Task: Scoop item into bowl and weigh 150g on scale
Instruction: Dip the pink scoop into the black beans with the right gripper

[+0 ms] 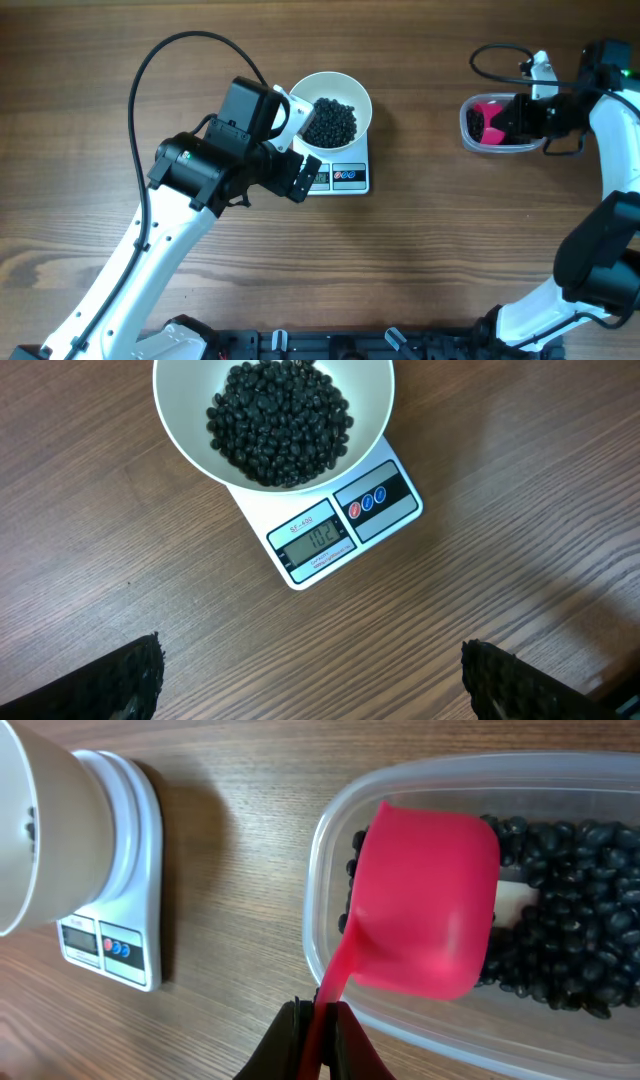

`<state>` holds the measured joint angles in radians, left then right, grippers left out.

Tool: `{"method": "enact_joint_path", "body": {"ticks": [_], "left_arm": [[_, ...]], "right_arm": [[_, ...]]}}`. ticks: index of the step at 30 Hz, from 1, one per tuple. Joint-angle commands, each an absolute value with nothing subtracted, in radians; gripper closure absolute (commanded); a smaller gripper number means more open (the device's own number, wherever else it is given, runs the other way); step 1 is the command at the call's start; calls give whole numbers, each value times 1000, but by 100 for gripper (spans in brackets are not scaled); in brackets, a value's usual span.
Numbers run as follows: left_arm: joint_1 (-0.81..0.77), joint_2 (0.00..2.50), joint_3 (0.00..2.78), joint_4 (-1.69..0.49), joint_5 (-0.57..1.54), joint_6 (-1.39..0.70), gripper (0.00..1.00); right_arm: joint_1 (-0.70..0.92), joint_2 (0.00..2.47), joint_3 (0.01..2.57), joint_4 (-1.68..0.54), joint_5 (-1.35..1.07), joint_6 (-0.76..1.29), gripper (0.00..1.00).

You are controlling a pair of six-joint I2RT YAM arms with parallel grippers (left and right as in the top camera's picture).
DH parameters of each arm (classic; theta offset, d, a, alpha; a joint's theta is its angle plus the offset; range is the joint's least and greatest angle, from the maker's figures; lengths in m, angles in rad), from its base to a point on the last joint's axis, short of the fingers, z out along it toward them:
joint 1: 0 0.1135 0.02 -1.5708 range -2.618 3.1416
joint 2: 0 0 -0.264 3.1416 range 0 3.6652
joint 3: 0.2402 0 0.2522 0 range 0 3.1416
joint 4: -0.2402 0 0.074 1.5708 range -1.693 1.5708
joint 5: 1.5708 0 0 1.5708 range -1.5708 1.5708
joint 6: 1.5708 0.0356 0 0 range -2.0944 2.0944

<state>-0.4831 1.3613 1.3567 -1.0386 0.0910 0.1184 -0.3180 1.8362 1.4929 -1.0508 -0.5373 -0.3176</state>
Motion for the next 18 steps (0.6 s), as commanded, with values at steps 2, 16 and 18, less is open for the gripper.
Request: {"method": "enact_joint_path", "body": {"ticks": [2,16,18], "left_arm": [[-480,1356,1354,-1036,85,116,0],[-480,1356,1354,-1036,85,116,0],[-480,1356,1354,-1036,85,116,0]], "right_arm": [[-329,1833,1494,-1071,-631,-340,96],[-408,1849,1478,-1071,-679,-375,96],[-420,1851,1478,-1071,-679,-379,96]]}}
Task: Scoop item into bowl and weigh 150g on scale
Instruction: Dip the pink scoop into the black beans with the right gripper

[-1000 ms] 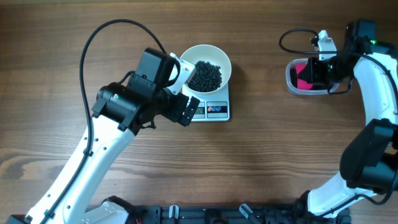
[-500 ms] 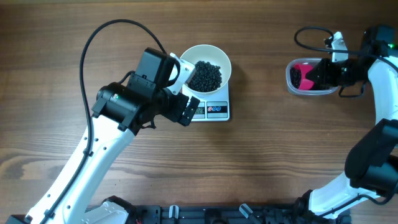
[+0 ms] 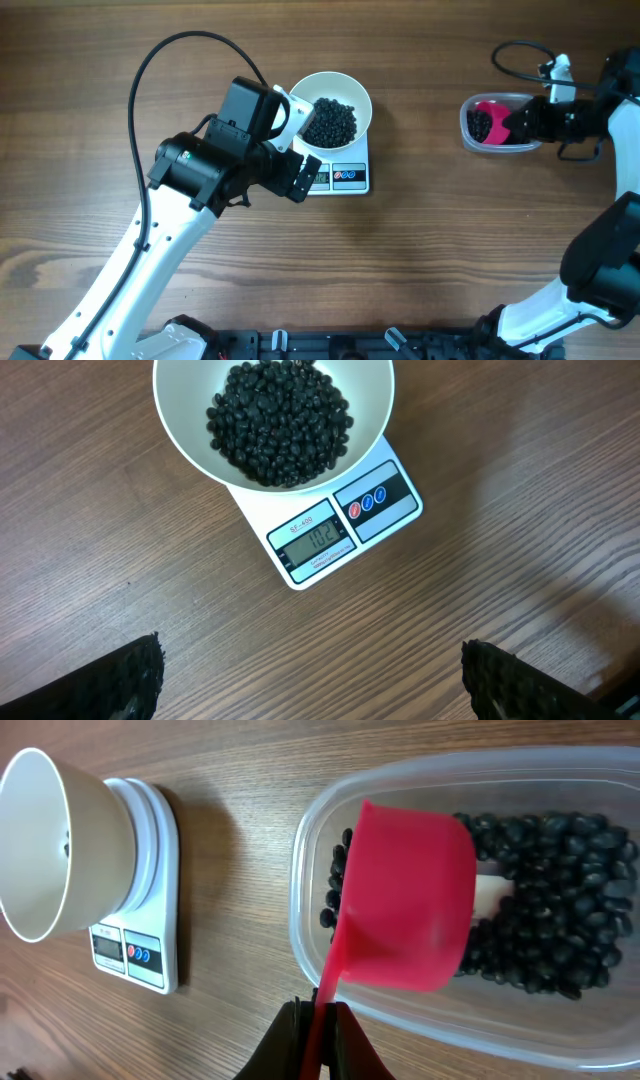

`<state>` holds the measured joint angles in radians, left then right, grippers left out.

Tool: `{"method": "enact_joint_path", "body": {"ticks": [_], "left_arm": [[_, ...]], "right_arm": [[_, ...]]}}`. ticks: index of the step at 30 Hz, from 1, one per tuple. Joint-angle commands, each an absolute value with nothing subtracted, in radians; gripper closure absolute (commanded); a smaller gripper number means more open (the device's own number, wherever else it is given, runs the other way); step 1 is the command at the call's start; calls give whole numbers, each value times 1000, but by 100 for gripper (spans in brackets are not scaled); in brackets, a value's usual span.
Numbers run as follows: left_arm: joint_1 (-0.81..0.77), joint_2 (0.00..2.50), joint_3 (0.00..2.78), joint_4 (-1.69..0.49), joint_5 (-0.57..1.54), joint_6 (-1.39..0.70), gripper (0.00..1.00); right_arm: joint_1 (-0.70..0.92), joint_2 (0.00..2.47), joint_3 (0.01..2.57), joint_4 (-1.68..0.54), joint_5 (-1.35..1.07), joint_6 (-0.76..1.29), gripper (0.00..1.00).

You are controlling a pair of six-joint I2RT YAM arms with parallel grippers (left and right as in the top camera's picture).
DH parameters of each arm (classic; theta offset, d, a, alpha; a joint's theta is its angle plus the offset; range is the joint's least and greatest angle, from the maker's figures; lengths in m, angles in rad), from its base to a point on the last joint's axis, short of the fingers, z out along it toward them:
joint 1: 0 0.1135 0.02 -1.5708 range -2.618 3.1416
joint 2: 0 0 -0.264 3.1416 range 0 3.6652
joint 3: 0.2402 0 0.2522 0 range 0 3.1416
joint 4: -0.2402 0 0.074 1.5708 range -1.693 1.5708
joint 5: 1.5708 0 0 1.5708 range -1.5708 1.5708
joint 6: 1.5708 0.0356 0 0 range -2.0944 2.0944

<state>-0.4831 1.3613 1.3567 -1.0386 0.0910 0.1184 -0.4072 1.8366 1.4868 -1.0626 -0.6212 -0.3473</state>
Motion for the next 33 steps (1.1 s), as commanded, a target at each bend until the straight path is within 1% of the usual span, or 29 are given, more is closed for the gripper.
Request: {"method": "enact_joint_path", "body": {"ticks": [1,7,11,24,33], "left_arm": [[-480,1356,1354,-1036,85,116,0],[-480,1356,1354,-1036,85,116,0],[-480,1356,1354,-1036,85,116,0],[-480,1356,1354,-1036,85,116,0],[-480,1356,1354,-1036,85,116,0]], "right_arm": [[-426,1852,1478,-1071,-683,-382,96],[-434,1887,1478,-1067,-706,-393,96],[-436,1924,1478,-1059,-766,-406,96],[-485,1925,1478,-1062,-839,-420,96],[-522,1925,1478,-1057,-844,-418,96]]}}
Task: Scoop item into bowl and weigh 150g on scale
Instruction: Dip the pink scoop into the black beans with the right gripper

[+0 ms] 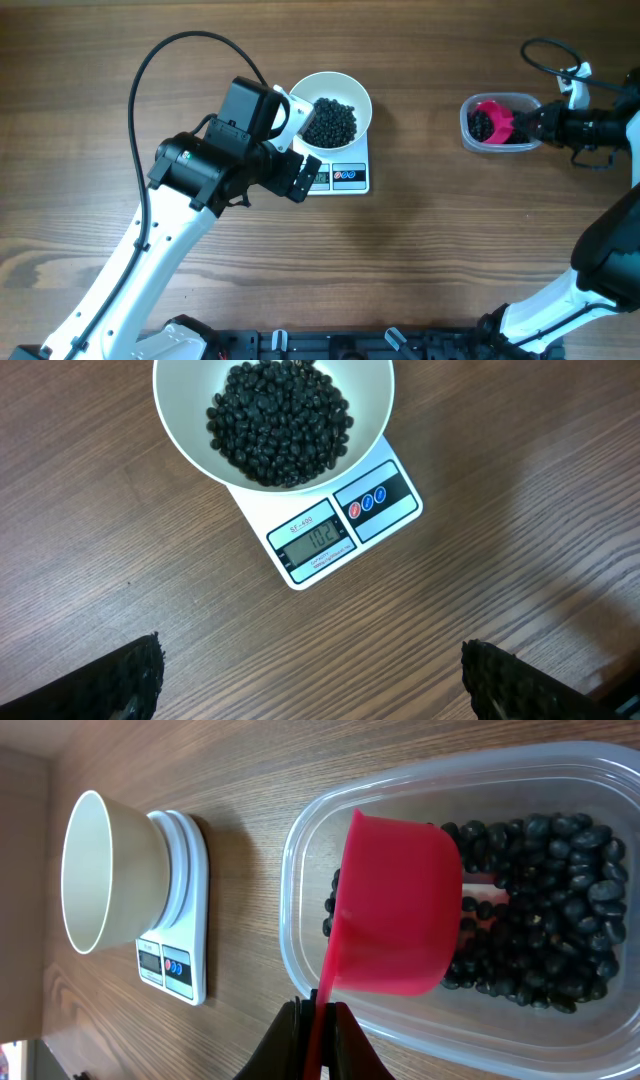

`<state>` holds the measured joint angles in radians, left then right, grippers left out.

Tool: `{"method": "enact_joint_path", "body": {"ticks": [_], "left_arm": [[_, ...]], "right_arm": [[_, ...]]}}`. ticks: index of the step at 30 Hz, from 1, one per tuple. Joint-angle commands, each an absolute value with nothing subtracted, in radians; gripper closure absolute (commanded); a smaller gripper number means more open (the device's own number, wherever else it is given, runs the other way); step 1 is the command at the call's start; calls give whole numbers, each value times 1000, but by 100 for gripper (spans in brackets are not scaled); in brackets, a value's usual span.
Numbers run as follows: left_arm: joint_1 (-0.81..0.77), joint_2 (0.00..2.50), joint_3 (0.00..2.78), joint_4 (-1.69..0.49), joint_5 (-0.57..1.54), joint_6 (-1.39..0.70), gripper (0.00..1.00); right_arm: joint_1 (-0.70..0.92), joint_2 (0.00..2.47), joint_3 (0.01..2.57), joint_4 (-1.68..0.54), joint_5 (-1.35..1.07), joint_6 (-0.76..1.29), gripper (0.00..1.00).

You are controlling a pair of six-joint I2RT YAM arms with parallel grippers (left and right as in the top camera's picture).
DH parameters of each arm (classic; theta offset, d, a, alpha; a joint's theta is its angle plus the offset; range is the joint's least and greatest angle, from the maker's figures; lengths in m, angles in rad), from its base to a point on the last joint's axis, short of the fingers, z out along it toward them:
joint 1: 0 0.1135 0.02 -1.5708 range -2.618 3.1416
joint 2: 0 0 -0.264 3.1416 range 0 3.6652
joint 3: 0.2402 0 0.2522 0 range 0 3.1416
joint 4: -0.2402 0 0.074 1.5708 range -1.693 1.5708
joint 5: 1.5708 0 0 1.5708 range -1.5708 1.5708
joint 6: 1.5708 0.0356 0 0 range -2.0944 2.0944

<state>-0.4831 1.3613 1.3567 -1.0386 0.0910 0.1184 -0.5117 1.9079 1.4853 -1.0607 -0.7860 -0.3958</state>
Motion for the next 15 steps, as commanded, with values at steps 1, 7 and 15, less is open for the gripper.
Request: {"method": "enact_joint_path", "body": {"ticks": [1,7,15], "left_arm": [[-480,1356,1354,-1036,85,116,0],[-480,1356,1354,-1036,85,116,0],[-480,1356,1354,-1036,85,116,0]], "right_arm": [[-525,1925,1478,-1057,-845,-418,96],[-561,1925,1478,-1055,-879,-419,96],[-583,1925,1478,-1056,-953,-436,96]]}}
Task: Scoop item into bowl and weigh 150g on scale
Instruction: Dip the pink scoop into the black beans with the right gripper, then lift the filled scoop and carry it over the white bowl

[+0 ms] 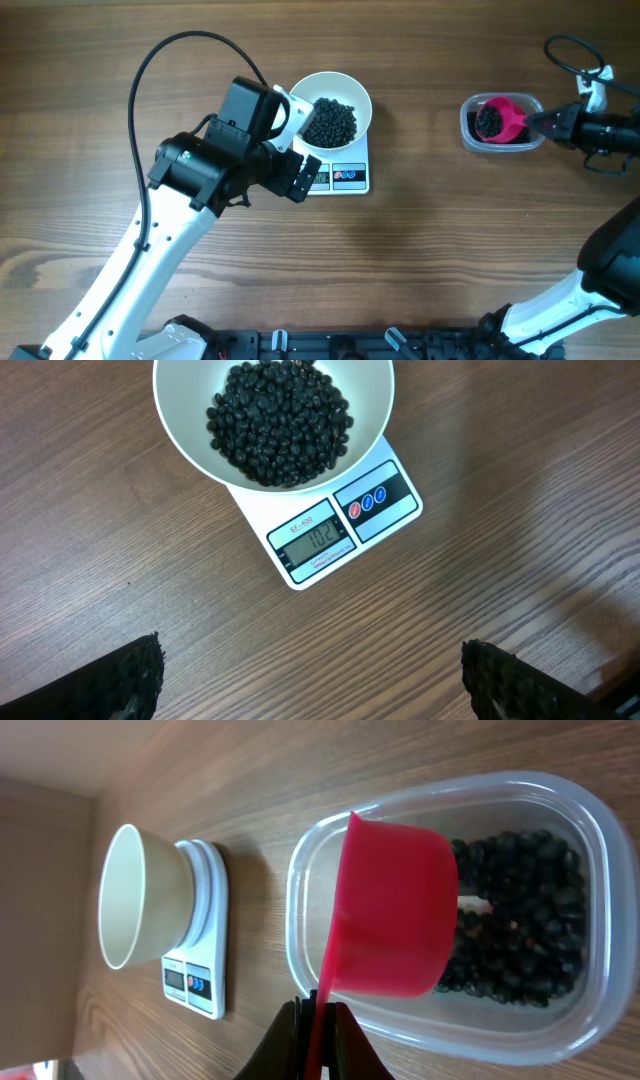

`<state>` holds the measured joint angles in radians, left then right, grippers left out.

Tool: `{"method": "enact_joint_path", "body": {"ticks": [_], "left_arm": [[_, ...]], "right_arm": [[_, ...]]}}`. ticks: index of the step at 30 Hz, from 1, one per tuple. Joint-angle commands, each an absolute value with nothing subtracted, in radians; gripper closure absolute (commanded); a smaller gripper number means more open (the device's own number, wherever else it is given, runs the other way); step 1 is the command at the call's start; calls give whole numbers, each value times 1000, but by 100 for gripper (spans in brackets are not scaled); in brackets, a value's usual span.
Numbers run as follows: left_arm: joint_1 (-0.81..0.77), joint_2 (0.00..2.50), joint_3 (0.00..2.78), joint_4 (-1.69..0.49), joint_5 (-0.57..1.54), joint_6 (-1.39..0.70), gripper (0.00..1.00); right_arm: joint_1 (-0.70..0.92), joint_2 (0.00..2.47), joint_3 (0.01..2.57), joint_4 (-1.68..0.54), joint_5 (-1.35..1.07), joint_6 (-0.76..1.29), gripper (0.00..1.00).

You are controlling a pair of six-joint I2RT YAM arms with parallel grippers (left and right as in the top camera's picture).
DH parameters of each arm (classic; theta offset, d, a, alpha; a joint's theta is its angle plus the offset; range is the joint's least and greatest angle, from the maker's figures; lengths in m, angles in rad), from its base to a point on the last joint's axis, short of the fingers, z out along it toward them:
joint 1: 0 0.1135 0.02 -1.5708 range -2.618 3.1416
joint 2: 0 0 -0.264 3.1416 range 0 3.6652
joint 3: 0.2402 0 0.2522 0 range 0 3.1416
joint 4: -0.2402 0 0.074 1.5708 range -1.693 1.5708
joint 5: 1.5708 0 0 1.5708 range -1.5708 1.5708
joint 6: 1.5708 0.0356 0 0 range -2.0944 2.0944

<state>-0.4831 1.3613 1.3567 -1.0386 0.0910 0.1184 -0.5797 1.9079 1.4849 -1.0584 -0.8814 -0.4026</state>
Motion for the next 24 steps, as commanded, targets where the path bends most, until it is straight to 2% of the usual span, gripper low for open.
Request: {"method": "enact_joint_path", "body": {"ticks": [1,9,17,24], "left_arm": [[-480,1356,1354,-1036,85,116,0],[-480,1356,1354,-1036,85,116,0],[-480,1356,1354,-1036,85,116,0],[-480,1356,1354,-1036,85,116,0]], "right_arm": [[-583,1925,1478,-1059,-954,-436,96],[-625,1925,1479,-1094,-979,-446,96],[-637,1924,1479,-1116,-1180,-442,96],[-552,1899,1484,-1111,-1266,-419,96]]}}
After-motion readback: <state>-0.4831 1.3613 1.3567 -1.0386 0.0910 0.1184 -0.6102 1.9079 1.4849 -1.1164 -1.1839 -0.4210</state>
